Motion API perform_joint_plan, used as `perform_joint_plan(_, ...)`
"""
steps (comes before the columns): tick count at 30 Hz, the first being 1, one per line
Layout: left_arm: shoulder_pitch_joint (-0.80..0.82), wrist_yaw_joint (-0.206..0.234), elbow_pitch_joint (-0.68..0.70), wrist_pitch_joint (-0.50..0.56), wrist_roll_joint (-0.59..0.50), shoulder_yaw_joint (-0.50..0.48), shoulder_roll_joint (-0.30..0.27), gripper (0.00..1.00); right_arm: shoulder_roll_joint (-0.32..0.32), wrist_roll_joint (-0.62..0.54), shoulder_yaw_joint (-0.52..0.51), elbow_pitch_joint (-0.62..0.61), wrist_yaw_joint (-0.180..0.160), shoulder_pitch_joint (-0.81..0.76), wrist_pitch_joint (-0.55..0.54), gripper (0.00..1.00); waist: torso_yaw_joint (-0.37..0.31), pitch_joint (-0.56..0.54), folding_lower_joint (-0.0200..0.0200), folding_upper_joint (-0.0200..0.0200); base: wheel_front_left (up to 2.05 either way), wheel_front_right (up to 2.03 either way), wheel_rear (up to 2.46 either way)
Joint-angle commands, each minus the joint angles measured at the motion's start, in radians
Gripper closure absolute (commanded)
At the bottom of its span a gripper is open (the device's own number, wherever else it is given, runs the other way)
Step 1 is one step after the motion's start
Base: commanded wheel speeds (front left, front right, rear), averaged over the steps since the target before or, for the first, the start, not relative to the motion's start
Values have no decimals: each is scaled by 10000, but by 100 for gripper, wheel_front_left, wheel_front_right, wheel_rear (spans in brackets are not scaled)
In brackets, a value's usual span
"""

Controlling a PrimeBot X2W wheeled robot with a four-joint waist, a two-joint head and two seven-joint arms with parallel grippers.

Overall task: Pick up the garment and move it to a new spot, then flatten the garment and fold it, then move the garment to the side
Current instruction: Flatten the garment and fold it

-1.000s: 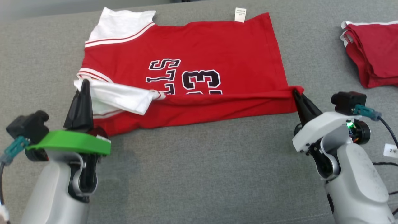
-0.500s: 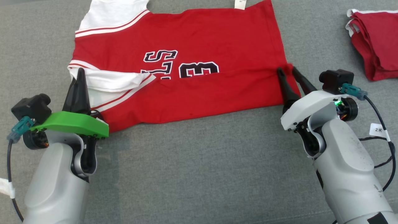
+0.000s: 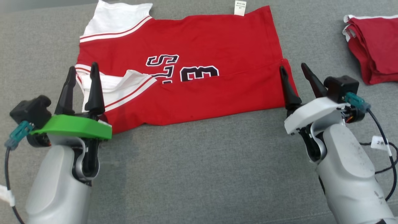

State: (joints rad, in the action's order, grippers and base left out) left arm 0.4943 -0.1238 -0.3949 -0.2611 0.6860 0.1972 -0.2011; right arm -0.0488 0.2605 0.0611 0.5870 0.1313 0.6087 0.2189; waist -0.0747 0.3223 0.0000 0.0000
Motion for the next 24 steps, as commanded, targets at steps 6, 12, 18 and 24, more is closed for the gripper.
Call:
perform_joint_plan(6, -1459, 126, 486, 73, 168, -337, -319, 0, -36, -464, -323, -765, -13, -1161, -53, 0, 75, -536, 0, 0, 0, 0, 0)
perform_joint_plan(12, -2682, 662, 536, 1256, 766, -458, -342, 0, -38, -582, -540, -1597, -13, -2055, -418, 0, 163, -817, 0, 0, 0, 0, 0)
perform_joint_plan(18, -3230, 1066, 639, 2846, 1773, -522, -109, 0, -36, -442, -552, -2270, -13, -2586, -840, 0, 119, -912, 0, 0, 0, 0, 0)
perform_joint_plan(24, -3014, 1162, 712, 3234, 2537, -885, 144, 0, -41, -385, -414, -2656, -13, -2708, -1125, 0, -107, -747, 0, 0, 0, 0, 0)
